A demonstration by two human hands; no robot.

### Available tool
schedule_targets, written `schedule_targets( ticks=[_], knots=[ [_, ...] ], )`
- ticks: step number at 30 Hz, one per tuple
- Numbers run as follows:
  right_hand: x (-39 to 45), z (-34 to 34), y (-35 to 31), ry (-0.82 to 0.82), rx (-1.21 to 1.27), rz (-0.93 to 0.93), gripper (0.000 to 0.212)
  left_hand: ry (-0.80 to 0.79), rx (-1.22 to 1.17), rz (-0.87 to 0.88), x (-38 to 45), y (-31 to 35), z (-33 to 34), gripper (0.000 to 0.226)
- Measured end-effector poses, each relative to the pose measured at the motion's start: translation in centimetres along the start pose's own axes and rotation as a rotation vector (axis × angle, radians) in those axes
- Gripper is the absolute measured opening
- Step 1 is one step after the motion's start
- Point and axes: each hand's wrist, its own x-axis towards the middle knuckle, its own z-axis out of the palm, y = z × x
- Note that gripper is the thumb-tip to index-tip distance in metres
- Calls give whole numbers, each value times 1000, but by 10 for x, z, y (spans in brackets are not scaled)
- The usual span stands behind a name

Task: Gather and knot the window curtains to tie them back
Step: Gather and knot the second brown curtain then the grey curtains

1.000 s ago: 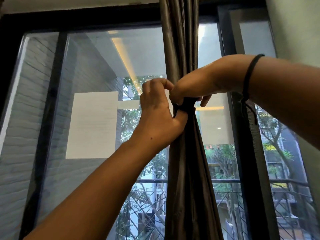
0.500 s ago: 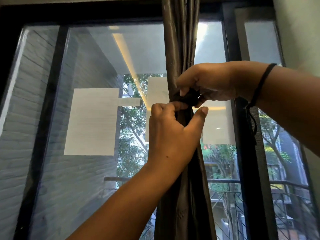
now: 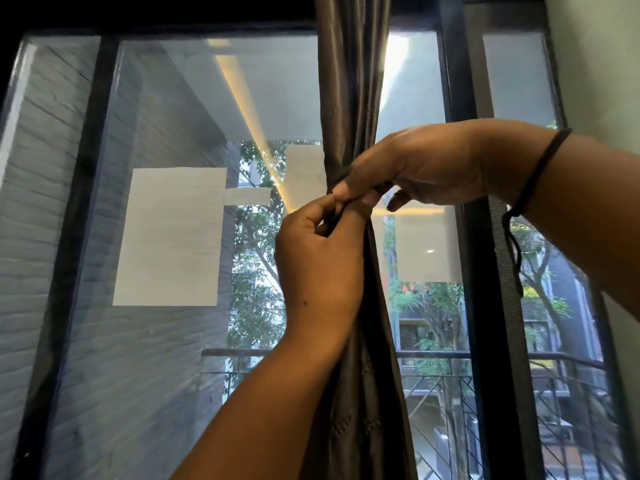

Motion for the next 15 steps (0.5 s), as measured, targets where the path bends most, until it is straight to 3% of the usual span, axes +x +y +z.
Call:
schedule_targets(
  ticks=[3,5,9,15],
  knots=[
    [-1,-2,8,-39,26,-11,28,21,205,52,8,-10,-7,17],
    [-4,-7,12,-71,90,-11,36,24,360,103,13,-15,-11,24],
    [-10,-27,18,-36,186,27,32,-55,542,154,17,-18,-20,47],
    [-4,-38,13,183,2,32,19,-211,714,232,11,-17,-12,48]
  ],
)
